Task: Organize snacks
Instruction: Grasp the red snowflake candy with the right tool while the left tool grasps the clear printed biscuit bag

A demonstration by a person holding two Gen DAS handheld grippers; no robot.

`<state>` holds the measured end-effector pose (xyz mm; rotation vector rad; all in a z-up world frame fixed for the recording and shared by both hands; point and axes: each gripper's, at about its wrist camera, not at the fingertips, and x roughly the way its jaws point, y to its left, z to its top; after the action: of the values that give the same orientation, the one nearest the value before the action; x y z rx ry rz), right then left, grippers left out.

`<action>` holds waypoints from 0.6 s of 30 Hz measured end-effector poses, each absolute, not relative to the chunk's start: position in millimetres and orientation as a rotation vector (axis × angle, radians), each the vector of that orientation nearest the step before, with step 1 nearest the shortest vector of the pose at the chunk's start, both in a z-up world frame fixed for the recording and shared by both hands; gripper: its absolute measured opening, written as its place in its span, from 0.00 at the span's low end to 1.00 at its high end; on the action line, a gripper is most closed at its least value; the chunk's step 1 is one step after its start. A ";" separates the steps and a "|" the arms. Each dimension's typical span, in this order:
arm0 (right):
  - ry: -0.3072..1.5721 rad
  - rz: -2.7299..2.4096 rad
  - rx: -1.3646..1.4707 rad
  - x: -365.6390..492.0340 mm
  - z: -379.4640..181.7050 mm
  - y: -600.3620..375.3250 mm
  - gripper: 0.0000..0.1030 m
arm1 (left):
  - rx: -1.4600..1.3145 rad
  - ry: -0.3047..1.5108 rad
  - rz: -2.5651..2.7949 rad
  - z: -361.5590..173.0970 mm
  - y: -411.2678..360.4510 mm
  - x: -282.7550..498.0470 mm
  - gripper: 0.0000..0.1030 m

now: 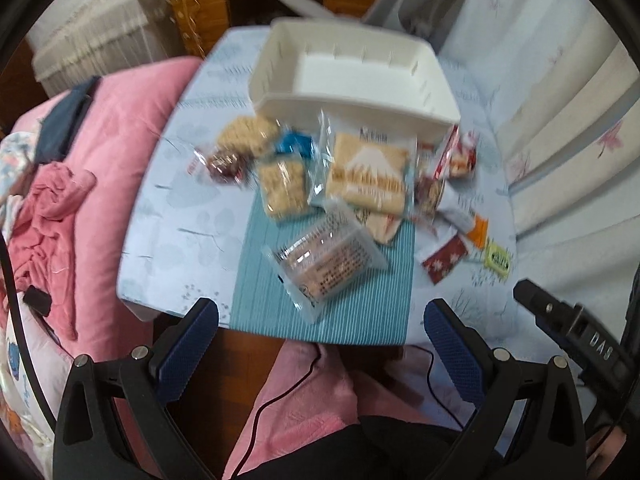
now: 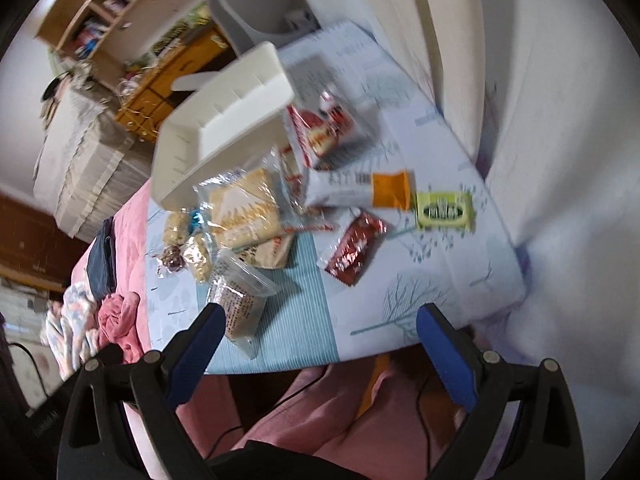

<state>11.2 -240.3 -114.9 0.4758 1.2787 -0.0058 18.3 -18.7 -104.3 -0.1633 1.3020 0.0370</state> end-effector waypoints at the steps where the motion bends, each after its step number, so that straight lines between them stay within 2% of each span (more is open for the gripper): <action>1: 1.290 -0.013 0.489 13.7 -120.0 -242.4 0.94 | -0.156 1.326 0.027 -112.8 -19.2 24.1 0.99; 8: 1.424 -0.114 0.627 39.2 -168.0 -250.1 0.92 | -0.058 1.540 -0.062 -181.6 -32.3 67.6 0.99; 12: 1.519 -0.178 0.725 51.2 -200.3 -251.9 0.87 | -0.012 1.681 -0.080 -223.8 -38.1 89.2 0.99; 18: 1.623 -0.301 0.838 61.5 -236.4 -255.0 0.84 | 0.126 1.831 -0.112 -277.9 -53.4 115.0 0.99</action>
<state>61.5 -255.0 -236.4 0.8383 1.6232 -0.3006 115.0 -53.4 -277.9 0.1263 1.8313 -0.1119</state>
